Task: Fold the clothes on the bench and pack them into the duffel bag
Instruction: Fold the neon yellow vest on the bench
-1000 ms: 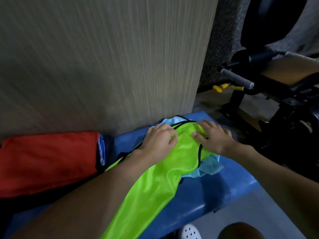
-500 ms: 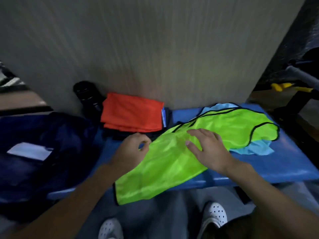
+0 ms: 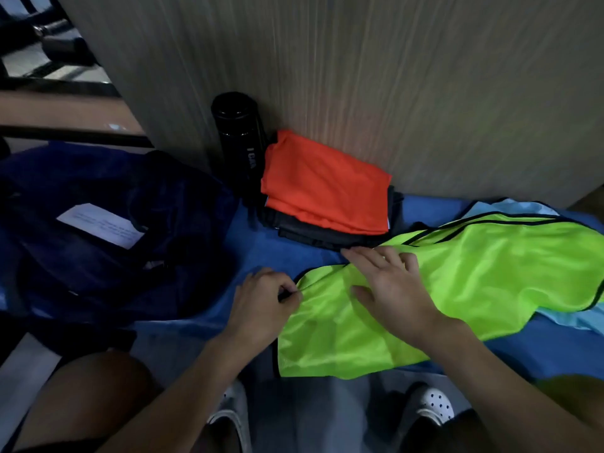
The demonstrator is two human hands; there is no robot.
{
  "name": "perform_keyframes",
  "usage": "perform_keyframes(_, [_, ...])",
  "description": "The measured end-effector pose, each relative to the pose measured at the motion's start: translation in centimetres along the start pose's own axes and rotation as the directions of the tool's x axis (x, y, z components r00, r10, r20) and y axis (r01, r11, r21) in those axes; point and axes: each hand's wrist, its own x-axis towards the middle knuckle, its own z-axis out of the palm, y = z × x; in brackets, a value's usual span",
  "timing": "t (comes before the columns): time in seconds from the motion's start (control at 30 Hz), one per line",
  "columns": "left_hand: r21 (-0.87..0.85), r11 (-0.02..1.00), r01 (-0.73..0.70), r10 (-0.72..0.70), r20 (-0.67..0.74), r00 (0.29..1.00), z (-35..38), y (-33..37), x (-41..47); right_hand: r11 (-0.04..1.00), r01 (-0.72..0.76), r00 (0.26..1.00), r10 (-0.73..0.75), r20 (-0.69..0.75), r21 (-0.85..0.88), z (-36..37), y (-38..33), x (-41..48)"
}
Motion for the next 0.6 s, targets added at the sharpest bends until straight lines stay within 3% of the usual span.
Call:
perform_keyframes(0.23, [-0.183, 0.983, -0.011, 0.025, 0.073, 0.997, -0.3, 1.0, 0.0, 0.999, 0.040, 0.987, -0.035, -0.154, 0.029, -1.0, 0.7, -0.4])
perform_keyframes(0.33, [-0.260, 0.966, -0.005, 0.023, 0.066, 0.998, -0.5, 1.7, -0.3, 0.996, 0.088, 0.988, -0.084, -0.128, 0.024, -2.9, 1.1, -2.3])
perform_keyframes(0.47, [-0.197, 0.980, 0.022, 0.001, 0.114, 0.993, -0.4, 2.6, -0.9, 0.991, 0.118, 0.993, -0.118, 0.013, -0.066, -4.4, 2.0, -5.4])
perform_keyframes(0.6, [-0.230, 0.973, -0.003, 0.059, 0.238, 0.969, 0.2, 3.8, -2.4, 0.999, 0.040, 0.996, -0.040, -0.082, 0.000, -4.0, 2.0, -6.7])
